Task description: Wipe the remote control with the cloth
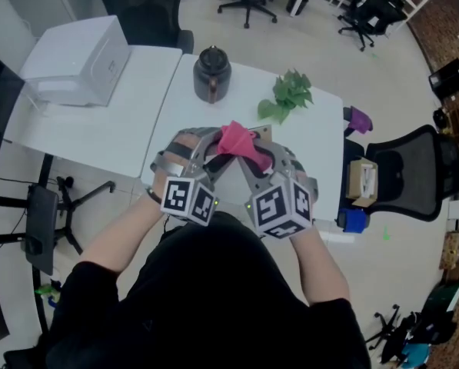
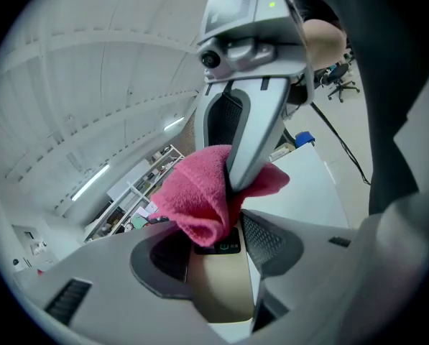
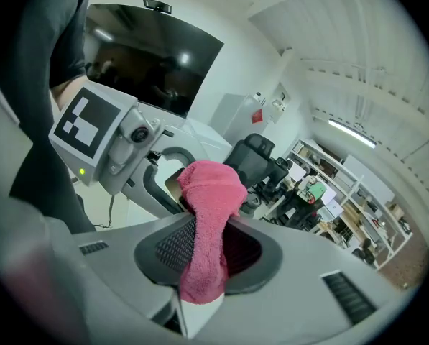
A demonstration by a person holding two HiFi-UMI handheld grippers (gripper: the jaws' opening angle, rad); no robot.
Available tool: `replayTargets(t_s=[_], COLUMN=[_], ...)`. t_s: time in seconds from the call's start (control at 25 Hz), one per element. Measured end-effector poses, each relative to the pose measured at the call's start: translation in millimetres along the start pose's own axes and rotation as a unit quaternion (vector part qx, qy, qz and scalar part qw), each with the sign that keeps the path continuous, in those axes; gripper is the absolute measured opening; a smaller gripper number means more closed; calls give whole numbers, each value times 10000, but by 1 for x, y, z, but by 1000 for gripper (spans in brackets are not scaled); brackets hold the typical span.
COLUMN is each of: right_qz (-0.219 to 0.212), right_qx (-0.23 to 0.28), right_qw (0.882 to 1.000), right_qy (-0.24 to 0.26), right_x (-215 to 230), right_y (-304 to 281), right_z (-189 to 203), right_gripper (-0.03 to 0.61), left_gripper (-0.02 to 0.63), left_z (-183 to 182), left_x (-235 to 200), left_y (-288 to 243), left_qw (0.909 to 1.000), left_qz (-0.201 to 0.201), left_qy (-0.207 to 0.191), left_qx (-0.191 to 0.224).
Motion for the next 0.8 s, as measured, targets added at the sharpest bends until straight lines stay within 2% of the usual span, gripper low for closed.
replayTargets(t_s=[0.16, 0.24, 0.32, 0.36, 0.4, 0.44, 0.48, 0.52, 0.56, 0.6, 0.64, 0.68, 0.76, 0.8], right_qz=[376, 477, 579, 640, 694, 716, 688, 605, 474, 301, 88, -165, -740, -1031], right_qx=[-179, -159, 84, 382, 806, 1285, 1722, 2059, 2307, 2516, 2707, 2869, 3042, 3061], right_qw=[9978, 9973, 9966, 9945, 9890, 9788, 9649, 9503, 9369, 9236, 9097, 8963, 8775, 8726], right_qy=[-524, -532, -574, -735, -1024, -1423, -1859, -2254, -2585, -2877, -3147, -3377, -3632, -3664], right_x=[23, 32, 40, 44, 49, 54, 59, 61, 62, 62, 59, 55, 40, 31], right_y=[8, 11, 17, 24, 33, 44, 54, 61, 66, 68, 67, 65, 55, 48], right_z=[22, 30, 31, 30, 29, 28, 30, 34, 40, 45, 50, 52, 51, 49], right_gripper=[94, 94, 94, 94, 94, 94, 94, 94, 94, 94, 94, 94, 94, 94], left_gripper=[209, 209, 209, 209, 209, 209, 209, 209, 209, 209, 209, 209, 209, 209], left_z=[3, 4, 4, 5, 7, 8, 10, 12, 15, 19, 23, 28, 35, 36], left_x=[1, 2, 1, -1, -4, -10, -18, -27, -35, -41, -45, -49, -55, -59], left_y=[3, 4, 4, 3, 3, 4, 5, 6, 6, 5, 4, 3, 1, 0], left_qw=[10000, 10000, 9998, 9987, 9950, 9856, 9676, 9395, 9027, 8590, 8088, 7524, 6305, 5736], left_qz=[-27, -32, 42, 149, 314, 531, 792, 1088, 1405, 1732, 2052, 2347, 2806, 2966], left_qy=[0, -3, 181, 465, 925, 1561, 2326, 3132, 3889, 4564, 5166, 5713, 6612, 6925], left_qx=[-2, 11, 57, 116, 215, 369, 585, 862, 1186, 1545, 1919, 2288, 2941, 3216])
Point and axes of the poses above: the fingertips, and each gripper's own axes: y backward along the fingers, x to its right, z out of its underside, the point moved 6 cm from there along y, backward along the fingers, and after that the axes turned 12 degrees about -x, right-handed, at the moved point
